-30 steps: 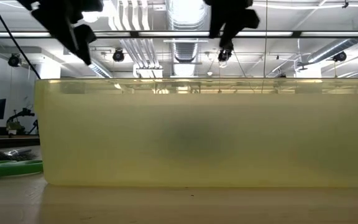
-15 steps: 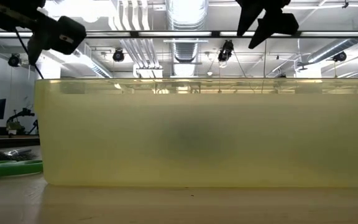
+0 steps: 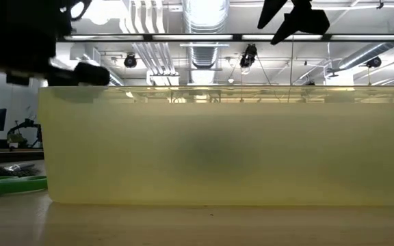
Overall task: Pick & Place Paint Supplies
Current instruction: Put the black highlighter brush into the green bin
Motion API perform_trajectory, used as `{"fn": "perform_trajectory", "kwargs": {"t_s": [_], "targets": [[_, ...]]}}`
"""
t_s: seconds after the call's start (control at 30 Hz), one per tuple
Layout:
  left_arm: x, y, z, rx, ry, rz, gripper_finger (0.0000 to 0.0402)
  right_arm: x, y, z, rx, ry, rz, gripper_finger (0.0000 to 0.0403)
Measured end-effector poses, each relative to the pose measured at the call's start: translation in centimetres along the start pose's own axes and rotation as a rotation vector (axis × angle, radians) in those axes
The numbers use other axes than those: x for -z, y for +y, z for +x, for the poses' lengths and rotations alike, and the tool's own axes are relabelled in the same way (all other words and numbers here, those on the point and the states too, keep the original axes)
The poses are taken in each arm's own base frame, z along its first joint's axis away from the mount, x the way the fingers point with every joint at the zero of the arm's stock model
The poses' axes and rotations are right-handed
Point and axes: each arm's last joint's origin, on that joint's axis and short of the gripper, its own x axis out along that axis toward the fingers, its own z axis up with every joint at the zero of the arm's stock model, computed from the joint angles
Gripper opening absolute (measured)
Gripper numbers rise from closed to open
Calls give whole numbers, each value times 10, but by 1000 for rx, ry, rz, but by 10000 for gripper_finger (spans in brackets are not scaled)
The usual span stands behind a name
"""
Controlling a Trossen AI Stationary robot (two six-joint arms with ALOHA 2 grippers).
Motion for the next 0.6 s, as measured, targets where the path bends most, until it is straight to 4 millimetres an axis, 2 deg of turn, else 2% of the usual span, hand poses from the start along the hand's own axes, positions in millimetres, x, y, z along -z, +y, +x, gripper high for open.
{"fn": "perform_trajectory", "kwargs": {"t_s": [0.13, 0.33, 0.6], "targets": [[-3, 3, 13, 5, 7, 4, 203, -3, 2, -5, -5, -21, 4, 213], [-5, 4, 20, -14, -34, 8, 198, -4, 2, -8, -11, -29, 6, 213], [10, -1, 34, 28, -6, -27, 131, -3, 1, -8, -7, -26, 9, 213]]}}
